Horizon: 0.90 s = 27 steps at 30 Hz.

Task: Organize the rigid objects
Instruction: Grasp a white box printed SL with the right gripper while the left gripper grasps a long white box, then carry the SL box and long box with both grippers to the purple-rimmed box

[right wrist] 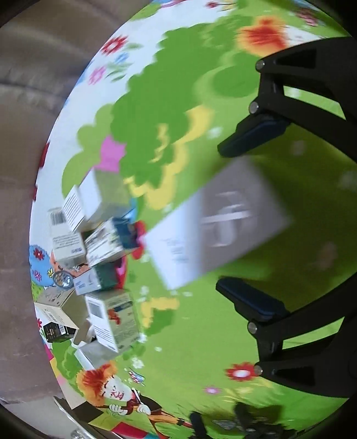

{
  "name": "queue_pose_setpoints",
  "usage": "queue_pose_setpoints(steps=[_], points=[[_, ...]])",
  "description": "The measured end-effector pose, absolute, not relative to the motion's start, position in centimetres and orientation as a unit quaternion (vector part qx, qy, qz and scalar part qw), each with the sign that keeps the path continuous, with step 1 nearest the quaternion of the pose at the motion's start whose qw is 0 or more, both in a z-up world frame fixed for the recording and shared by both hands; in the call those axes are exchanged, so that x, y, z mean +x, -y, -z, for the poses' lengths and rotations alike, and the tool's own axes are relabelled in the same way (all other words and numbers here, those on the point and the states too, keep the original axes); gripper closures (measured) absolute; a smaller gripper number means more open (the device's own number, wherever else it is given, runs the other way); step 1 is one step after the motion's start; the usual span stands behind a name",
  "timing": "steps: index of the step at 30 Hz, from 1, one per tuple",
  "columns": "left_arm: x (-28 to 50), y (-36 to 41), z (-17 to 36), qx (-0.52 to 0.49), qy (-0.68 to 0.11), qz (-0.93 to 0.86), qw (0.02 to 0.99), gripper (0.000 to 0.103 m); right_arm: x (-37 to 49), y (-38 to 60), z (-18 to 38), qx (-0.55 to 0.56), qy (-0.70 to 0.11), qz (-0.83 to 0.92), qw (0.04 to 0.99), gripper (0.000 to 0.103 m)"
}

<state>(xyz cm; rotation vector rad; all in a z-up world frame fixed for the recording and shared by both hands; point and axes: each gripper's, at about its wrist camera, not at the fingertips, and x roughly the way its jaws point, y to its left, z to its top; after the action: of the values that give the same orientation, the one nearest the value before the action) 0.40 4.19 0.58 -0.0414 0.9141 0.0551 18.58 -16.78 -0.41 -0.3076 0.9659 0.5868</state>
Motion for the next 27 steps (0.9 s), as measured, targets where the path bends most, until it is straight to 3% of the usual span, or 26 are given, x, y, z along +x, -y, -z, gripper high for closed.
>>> queue_pose_setpoints(steps=[1,2,3,4,14,19,27], points=[[0.4,-4.2,-0.6,-0.02,-0.441,-0.026,0.897,0.012,18.9,16.4,0.4,-0.147,-0.456,-0.282,0.831,0.012],[0.4,-4.2,-0.6,-0.02,-0.441,-0.026,0.897,0.012,18.9,16.0,0.4,-0.15,-0.455,-0.287,0.83,0.024],[0.4,-4.2,-0.6,-0.02,-0.441,-0.027,0.897,0.011,18.6,15.7,0.1,-0.15,-0.448,-0.292,0.832,0.036],[0.4,-4.2,-0.6,-0.02,-0.441,-0.027,0.897,0.011,18.2,15.7,-0.1,-0.148,-0.443,-0.295,0.834,0.057],[0.8,-4.3,-0.7,-0.023,-0.449,-0.025,0.893,0.01,9.5,17.3,-0.4,-0.148,-0.427,-0.26,0.853,0.057],[4.3,-8.0,-3.0,-0.213,-0.44,-0.024,0.872,0.01,8.3,17.2,-0.3,-0.139,-0.412,-0.242,0.868,0.058],[13.3,-10.1,-8.6,-0.286,-0.35,-0.164,0.877,0.01,8.6,17.5,-0.1,-0.127,-0.414,-0.246,0.867,0.057]])
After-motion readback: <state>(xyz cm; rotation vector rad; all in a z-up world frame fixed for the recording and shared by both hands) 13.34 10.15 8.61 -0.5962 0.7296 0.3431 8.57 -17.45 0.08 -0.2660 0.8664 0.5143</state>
